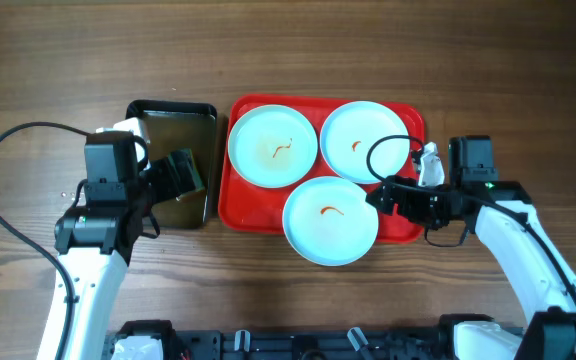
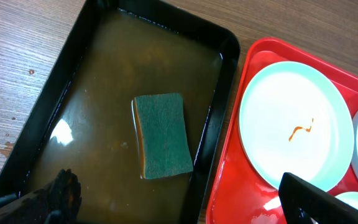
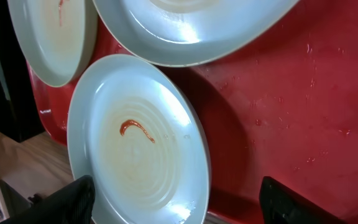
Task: Clean dirty plates on tray and stack at the side
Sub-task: 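Grasp the rim of the front white plate with the right gripper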
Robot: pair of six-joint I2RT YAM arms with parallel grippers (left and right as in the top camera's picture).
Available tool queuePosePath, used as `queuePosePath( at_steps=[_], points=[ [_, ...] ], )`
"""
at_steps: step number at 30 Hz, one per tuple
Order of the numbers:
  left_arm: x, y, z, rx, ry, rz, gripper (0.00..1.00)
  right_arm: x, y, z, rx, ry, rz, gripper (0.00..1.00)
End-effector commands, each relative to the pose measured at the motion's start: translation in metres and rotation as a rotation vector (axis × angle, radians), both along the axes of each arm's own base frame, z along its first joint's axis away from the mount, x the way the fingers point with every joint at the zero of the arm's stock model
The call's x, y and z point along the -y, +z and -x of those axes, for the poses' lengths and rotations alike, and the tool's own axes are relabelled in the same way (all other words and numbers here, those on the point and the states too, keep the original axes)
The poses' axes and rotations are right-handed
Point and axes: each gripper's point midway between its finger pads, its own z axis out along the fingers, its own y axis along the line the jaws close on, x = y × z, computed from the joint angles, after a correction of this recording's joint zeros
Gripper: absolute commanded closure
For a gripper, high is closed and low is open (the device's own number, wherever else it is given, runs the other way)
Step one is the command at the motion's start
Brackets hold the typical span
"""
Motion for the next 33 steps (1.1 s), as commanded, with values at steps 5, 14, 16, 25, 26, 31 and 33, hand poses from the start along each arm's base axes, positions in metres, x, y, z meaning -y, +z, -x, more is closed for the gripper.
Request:
queuePosePath(
  at_steps=[5,14,16,25,26,31,33],
  points=[
    [-0.003,0.007,-0.006,0.022,0.005,-0.015,0.0,0.008,0.008,-0.008,0.016,0.021,0.058,0.01],
    [-0.003,0.008,-0.007,0.029,0.005,-0.016,0.0,0.033,0.072,-0.002,-0.075,-0.005,0.367,0.11],
    [-0.003,0.008,-0.007,0.029,0.005,-0.016,0.0,0.028,0.069,0.009,-0.121,-0.021,0.415,0.15],
    [-0.003,0.009,-0.008,0.036,0.005,-0.016,0.0,-0.013,0.026,0.017,-0.098,0.072,0.401,0.11],
    [-0.003,0.009,-0.008,0.036,0.005,-0.016,0.0,-0.015,0.016,0.02,-0.11,0.079,0.386,0.11],
    [-0.003,0.009,-0.008,0.036,0.005,-0.016,0.0,-0.01,-0.034,0.021,-0.166,0.028,0.414,0.21],
    [-0.003,0.009,-0.008,0.036,0.005,-0.016,0.0,-0.005,-0.044,0.019,-0.187,-0.014,0.445,0.31]
  ],
)
